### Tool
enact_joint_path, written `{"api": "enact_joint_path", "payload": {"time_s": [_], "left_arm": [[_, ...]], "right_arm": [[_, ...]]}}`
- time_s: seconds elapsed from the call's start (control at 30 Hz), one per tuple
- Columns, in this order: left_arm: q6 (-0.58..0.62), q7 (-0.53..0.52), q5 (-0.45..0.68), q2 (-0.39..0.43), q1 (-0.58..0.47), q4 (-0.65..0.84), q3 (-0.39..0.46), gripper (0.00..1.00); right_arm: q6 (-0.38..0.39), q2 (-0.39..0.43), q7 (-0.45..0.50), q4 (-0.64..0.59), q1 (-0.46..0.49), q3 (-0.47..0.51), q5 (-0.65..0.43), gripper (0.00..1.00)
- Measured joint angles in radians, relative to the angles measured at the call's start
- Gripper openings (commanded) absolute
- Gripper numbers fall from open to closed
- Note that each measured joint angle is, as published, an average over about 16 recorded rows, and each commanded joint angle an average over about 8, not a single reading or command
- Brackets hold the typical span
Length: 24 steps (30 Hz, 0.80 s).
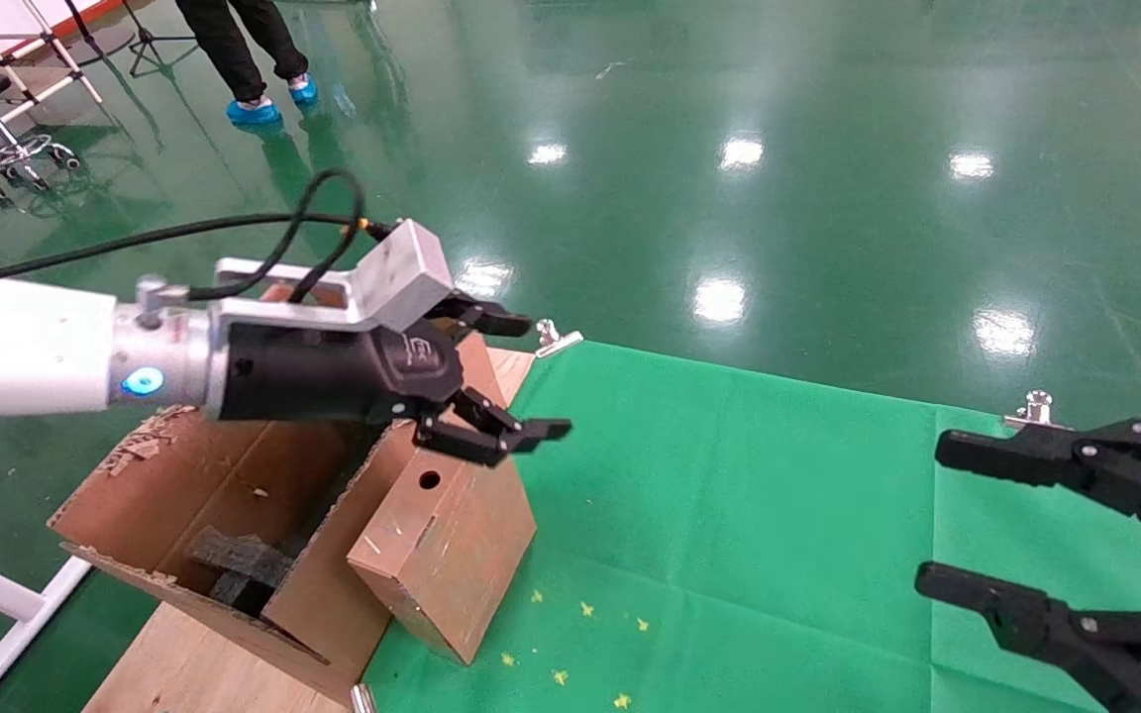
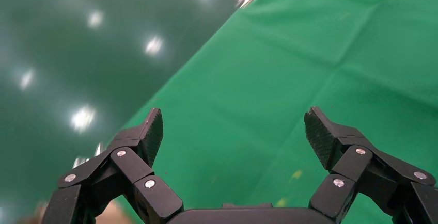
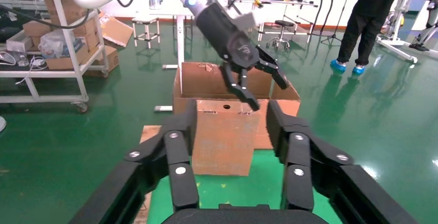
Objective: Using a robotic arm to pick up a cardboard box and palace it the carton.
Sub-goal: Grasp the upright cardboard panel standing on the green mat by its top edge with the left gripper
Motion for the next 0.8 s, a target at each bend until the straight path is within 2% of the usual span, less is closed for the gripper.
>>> {"api": "enact_joint_path", "payload": {"time_s": [0.27, 0.43, 0.6, 0.8], "left_arm": [[0.066, -0.385, 0.275, 0.036, -0.131, -0.003, 0.109, 1.0], [0.149, -0.572, 0.368, 0.064, -0.189, -0.006, 0.158, 1.0], [0.209, -0.689, 0.402, 0.084, -0.228, -0.009, 0.186, 1.0], [0.227, -0.732, 0.381, 0.09, -0.249, -0.009, 0.19, 1.0]], "right_arm": [[0.0, 0.0, 0.0, 0.0, 0.0, 0.0, 0.0, 0.0], [0.0, 0.0, 0.0, 0.0, 0.0, -0.001, 0.0, 0.0], [0.0, 0.0, 0.0, 0.0, 0.0, -0.001, 0.001, 0.0], [0.0, 0.0, -0.001, 0.0, 0.0, -0.001, 0.001, 0.0]]}}
